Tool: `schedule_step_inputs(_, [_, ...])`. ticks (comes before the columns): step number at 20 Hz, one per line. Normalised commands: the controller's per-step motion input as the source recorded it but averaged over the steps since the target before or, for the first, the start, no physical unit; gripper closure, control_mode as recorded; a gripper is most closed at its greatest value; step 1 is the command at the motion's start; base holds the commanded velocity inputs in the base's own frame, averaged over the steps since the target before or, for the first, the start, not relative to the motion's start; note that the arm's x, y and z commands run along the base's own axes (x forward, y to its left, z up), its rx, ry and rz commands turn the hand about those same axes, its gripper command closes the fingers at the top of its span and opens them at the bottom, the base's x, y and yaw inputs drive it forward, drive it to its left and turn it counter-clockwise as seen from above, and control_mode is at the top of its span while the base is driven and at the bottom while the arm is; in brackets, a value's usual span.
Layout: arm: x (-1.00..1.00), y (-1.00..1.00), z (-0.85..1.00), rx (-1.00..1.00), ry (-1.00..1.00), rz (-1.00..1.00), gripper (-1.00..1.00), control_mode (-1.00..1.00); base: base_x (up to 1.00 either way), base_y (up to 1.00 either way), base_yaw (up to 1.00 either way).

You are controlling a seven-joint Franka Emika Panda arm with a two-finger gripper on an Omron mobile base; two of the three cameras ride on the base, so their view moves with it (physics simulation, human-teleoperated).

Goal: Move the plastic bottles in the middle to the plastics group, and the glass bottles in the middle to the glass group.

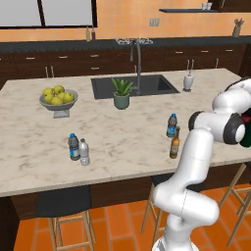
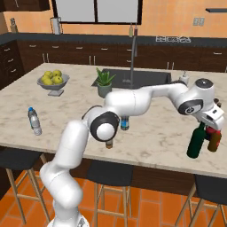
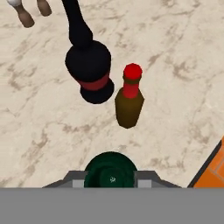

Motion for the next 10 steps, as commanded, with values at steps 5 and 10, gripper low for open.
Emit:
schedule_step_inputs(5, [0.00,0.14,-0.02,-0.06,-0.03,0.00,-1.00,-1.00,0.00,0.00,0.00])
schedule_step_inputs(10, [-0.32,0.05,0.04,-0.05,-0.07,0.00,-1.00,-1.00,0.00,0.00,0.00])
